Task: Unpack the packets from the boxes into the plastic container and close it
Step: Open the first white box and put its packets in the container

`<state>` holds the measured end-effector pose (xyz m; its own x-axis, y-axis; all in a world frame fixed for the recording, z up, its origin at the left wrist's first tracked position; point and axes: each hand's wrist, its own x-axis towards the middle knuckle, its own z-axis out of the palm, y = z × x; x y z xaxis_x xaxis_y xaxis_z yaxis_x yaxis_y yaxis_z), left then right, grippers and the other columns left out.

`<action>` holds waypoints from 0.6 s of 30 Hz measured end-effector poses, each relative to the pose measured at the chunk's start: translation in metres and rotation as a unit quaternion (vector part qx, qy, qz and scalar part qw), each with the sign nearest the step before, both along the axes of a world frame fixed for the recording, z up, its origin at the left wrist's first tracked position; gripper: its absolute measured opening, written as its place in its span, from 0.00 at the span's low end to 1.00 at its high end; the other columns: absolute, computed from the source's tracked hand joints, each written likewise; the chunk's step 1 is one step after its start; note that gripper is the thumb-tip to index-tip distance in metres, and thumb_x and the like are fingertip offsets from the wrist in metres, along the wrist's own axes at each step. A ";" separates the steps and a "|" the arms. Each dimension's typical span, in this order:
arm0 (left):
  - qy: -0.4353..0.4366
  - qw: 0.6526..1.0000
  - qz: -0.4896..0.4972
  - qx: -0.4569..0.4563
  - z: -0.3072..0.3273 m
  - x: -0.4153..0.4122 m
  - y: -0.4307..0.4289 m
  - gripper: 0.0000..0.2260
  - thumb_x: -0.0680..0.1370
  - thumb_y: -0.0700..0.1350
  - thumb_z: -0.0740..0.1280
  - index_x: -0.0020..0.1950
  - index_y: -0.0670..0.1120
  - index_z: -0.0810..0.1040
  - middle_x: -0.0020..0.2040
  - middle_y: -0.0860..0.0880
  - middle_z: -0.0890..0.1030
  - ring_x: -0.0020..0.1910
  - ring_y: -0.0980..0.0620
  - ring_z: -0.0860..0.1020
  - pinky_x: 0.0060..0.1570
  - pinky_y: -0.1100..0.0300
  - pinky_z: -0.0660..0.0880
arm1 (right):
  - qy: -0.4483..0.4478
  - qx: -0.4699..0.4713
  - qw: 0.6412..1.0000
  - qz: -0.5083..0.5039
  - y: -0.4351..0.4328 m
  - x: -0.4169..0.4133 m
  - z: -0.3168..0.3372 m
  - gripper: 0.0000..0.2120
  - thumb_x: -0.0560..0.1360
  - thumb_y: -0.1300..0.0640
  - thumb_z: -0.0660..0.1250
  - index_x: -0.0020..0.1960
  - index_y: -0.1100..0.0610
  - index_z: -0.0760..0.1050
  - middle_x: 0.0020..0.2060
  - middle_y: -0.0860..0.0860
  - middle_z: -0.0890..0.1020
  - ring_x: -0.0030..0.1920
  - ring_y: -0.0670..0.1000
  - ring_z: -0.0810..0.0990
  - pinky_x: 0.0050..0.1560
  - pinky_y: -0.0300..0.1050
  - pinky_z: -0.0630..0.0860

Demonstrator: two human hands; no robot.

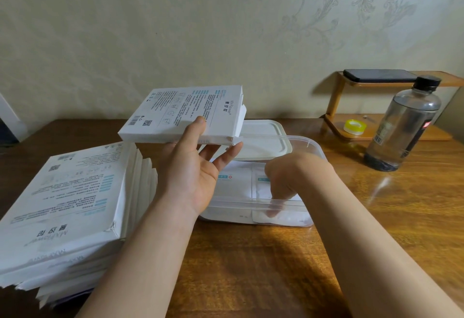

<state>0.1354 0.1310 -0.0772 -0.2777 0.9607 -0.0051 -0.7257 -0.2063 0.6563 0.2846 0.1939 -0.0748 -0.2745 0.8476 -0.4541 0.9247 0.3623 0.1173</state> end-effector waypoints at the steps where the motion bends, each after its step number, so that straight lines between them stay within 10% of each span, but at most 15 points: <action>1: 0.000 1.000 -0.001 0.001 0.000 0.000 0.000 0.10 0.81 0.40 0.68 0.62 0.50 0.77 0.57 0.43 0.84 0.51 0.47 0.86 0.41 0.51 0.83 | 0.003 0.000 1.000 -0.001 0.000 0.000 0.000 0.29 0.73 0.45 0.75 0.68 0.57 0.74 0.51 0.51 0.78 0.53 0.53 0.78 0.58 0.46 0.77; 9: 0.007 1.000 0.002 -0.007 0.002 0.001 -0.001 0.11 0.81 0.41 0.68 0.62 0.52 0.77 0.59 0.44 0.84 0.55 0.45 0.85 0.39 0.51 0.83 | 0.139 0.053 0.989 -0.026 -0.006 0.013 0.031 0.22 0.74 0.48 0.74 0.65 0.54 0.76 0.56 0.50 0.82 0.56 0.53 0.81 0.59 0.48 0.77; 13: 0.012 1.000 0.012 -0.018 0.003 0.002 -0.002 0.12 0.81 0.41 0.69 0.63 0.52 0.79 0.58 0.43 0.84 0.57 0.43 0.84 0.40 0.50 0.83 | 0.575 0.077 0.805 -0.126 -0.016 0.016 0.065 0.04 0.78 0.60 0.69 0.48 0.59 0.82 0.39 0.55 0.85 0.38 0.53 0.85 0.37 0.47 0.83; 18: 0.016 1.000 0.006 -0.013 0.003 0.003 -0.003 0.12 0.81 0.42 0.68 0.64 0.52 0.78 0.57 0.42 0.85 0.55 0.44 0.85 0.40 0.50 0.83 | 0.701 -0.036 0.692 -0.171 -0.020 0.001 0.061 0.05 0.79 0.64 0.66 0.49 0.63 0.81 0.40 0.57 0.84 0.35 0.54 0.82 0.33 0.45 0.78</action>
